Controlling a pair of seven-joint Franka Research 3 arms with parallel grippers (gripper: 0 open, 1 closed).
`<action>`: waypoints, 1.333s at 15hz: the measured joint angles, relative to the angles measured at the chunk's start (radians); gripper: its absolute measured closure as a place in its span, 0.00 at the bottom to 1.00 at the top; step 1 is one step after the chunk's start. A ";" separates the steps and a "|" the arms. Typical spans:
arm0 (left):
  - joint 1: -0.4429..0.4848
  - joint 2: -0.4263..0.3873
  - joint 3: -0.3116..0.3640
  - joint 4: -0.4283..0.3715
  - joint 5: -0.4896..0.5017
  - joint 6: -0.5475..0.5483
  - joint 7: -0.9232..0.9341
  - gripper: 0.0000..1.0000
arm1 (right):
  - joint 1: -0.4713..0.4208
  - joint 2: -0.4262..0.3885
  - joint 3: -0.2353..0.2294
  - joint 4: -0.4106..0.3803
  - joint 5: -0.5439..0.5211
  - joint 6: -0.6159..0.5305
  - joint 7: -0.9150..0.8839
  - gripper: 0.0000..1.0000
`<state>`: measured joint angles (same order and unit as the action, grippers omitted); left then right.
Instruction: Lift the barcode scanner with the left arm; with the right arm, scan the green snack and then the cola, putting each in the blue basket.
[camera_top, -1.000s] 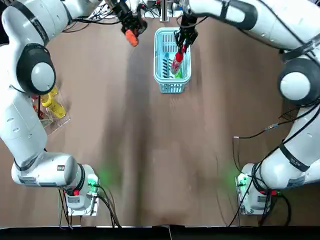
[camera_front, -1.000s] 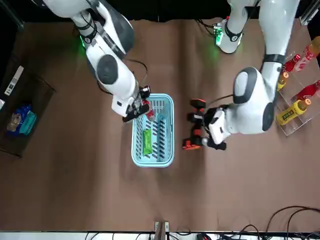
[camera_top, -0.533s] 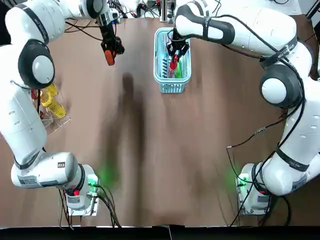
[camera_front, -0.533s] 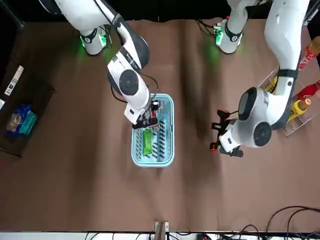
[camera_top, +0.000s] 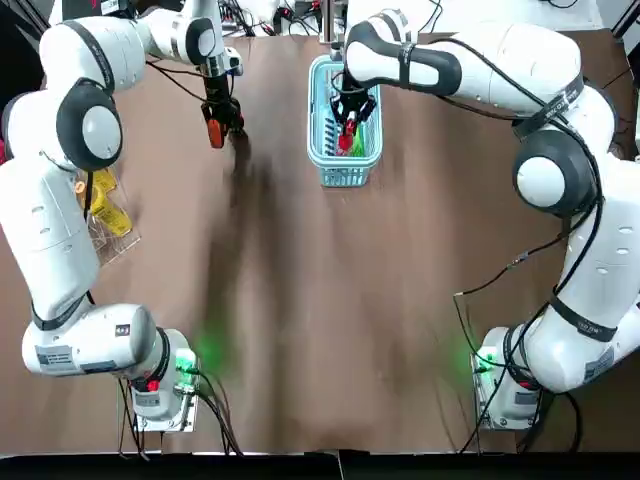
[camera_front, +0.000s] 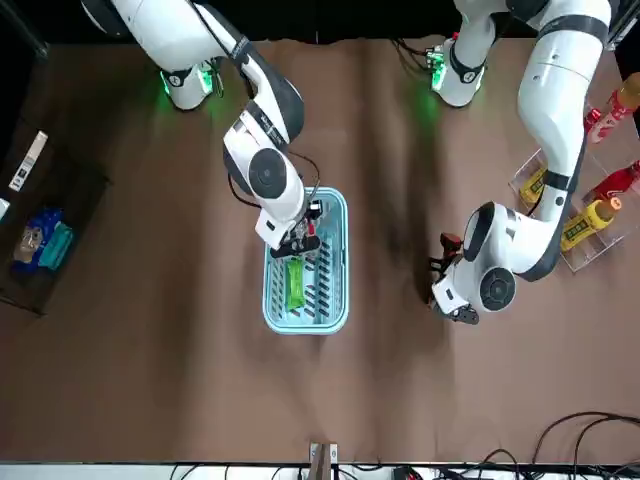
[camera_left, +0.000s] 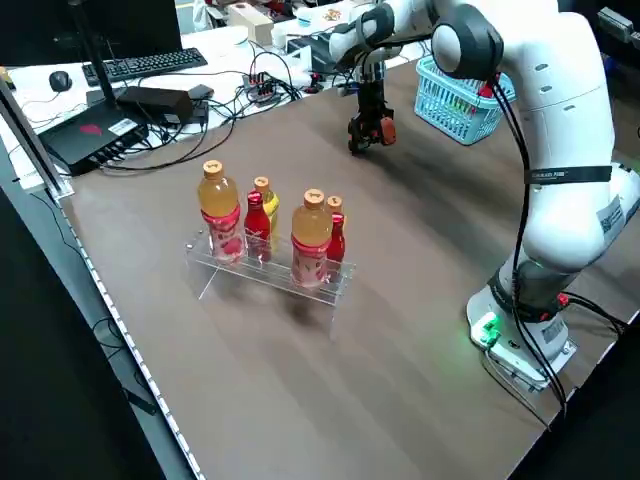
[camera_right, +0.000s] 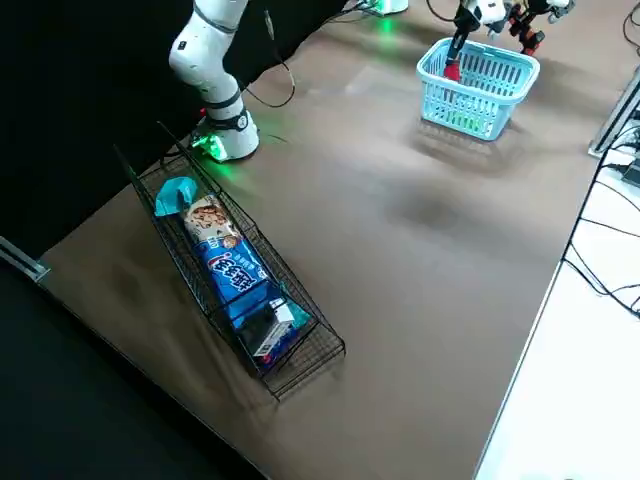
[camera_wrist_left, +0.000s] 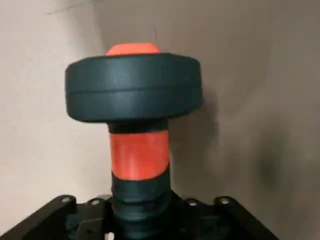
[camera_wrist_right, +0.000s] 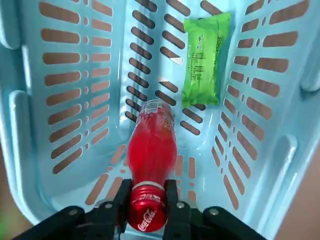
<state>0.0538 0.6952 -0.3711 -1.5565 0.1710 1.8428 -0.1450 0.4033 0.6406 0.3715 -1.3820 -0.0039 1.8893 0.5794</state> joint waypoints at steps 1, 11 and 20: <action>0.000 0.004 0.000 0.000 0.000 0.009 0.000 0.73 | 0.001 0.005 0.000 0.000 0.000 0.000 0.000 0.68; 0.000 0.013 0.001 0.026 0.000 0.031 -0.001 0.18 | 0.009 0.035 -0.002 0.005 0.000 0.001 0.007 0.68; 0.064 -0.286 0.003 0.066 0.002 -0.108 -0.002 0.00 | 0.002 0.033 -0.012 0.046 0.000 0.004 0.011 0.00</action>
<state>0.1178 0.4095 -0.3685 -1.4907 0.1725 1.7353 -0.1471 0.4054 0.6732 0.3597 -1.3356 -0.0043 1.8937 0.5903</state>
